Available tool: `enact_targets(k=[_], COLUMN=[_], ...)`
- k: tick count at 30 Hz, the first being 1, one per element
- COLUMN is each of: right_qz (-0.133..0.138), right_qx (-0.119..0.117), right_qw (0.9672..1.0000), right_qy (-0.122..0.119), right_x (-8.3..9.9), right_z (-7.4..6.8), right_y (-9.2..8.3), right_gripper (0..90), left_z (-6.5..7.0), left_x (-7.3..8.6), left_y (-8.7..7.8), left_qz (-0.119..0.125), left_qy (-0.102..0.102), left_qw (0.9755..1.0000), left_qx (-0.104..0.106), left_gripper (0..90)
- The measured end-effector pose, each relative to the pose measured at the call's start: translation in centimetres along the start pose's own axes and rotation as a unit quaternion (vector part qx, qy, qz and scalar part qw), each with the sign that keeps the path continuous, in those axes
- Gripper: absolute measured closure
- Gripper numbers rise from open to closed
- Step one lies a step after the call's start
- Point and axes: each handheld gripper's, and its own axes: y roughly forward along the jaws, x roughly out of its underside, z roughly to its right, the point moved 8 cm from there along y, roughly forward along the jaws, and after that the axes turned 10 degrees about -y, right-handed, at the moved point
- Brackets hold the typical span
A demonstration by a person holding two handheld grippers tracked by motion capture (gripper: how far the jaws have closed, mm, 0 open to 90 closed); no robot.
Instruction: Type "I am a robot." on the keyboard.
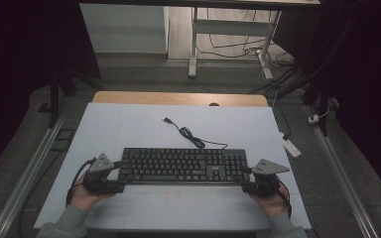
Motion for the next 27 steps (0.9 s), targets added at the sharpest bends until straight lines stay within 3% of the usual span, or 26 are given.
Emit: enact_targets(k=[17,27], right_qz=[0.003,0.013], right_qx=[-0.002,-0.006], right_qw=[1.0000,0.9999], right_qy=[-0.001,0.005], right_x=[-0.3,-1.1], right_z=[-0.3,-0.6], right_y=[0.0,0.4], right_gripper=[52.3,52.3], left_z=[0.1,0.0], left_x=[-0.3,-0.6], left_y=[-0.1,0.0], left_qz=[0.007,0.010], left_qy=[0.002,-0.015], left_qw=[1.0000,0.9998], left_qx=[-0.003,0.001], left_gripper=[27.3,27.8])
